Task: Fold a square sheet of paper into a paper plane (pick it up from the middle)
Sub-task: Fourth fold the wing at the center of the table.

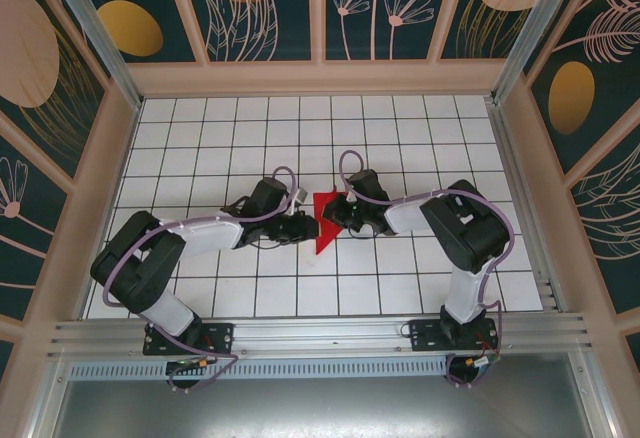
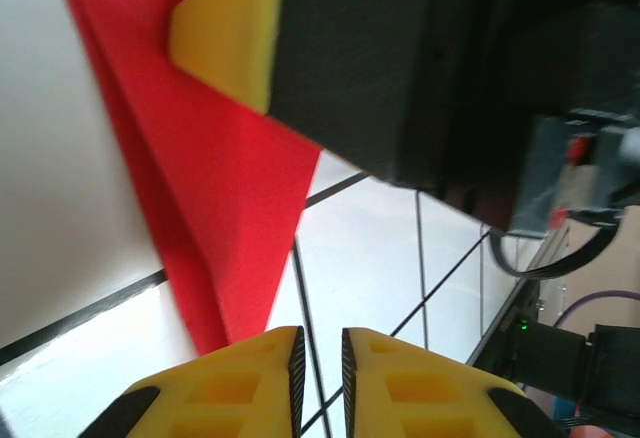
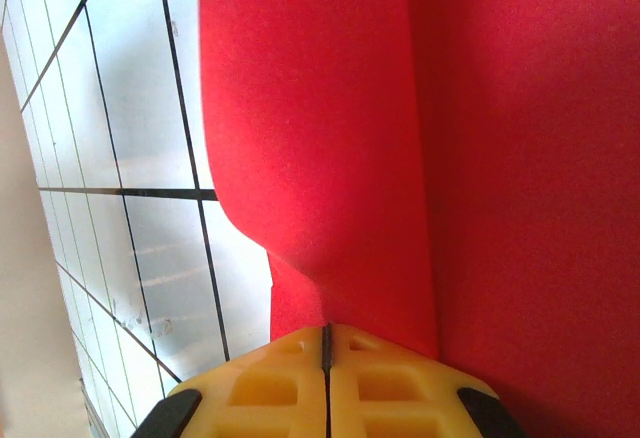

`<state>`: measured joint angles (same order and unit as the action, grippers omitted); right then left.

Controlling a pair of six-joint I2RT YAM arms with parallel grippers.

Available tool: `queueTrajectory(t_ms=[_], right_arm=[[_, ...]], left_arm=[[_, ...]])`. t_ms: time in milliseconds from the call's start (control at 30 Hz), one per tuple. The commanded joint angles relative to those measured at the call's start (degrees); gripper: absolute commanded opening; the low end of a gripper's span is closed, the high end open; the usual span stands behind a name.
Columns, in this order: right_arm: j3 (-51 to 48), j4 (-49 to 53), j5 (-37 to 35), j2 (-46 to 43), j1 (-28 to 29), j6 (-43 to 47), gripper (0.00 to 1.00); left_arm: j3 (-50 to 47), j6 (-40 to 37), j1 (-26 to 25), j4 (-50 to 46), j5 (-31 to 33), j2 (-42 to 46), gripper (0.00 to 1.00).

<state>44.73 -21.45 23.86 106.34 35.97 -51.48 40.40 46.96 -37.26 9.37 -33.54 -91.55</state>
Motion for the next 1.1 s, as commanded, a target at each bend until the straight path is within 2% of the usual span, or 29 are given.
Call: queueTrajectory(t_ms=[0, 133, 333, 433, 600, 800, 1067], right_arm=[[-1.8, 9.4, -4.8, 5.5, 1.1, 1.4, 0.08], [-1.8, 9.6, -4.7, 5.5, 1.0, 1.4, 0.08], [-1.9, 9.6, -4.7, 5.6, 1.1, 1.5, 0.08], [-2.0, 9.8, -4.8, 5.6, 1.1, 1.5, 0.08], [-1.9, 10.1, -4.8, 5.5, 1.1, 1.6, 0.08], [-1.5, 10.7, -5.1, 5.6, 1.1, 1.8, 0.08], [-1.4, 10.6, -5.5, 6.2, 1.1, 1.6, 0.08]], left_arm=[[1.1, 1.8, -0.3, 2.9, -3.5, -0.6, 0.22], [2.1, 2.6, -1.3, 5.9, -7.0, -4.0, 0.23], [2.1, 2.0, -1.6, 4.3, -3.7, -9.5, 0.21], [-0.5, 3.1, -1.7, 6.9, -3.4, -10.7, 0.2], [-4.0, 4.0, -1.6, 9.8, -3.7, -11.0, 0.2], [-7.2, 5.9, -1.7, 14.1, -7.1, -10.8, 0.2], [-11.0, 7.5, -1.7, 15.1, -10.3, -7.8, 0.2]])
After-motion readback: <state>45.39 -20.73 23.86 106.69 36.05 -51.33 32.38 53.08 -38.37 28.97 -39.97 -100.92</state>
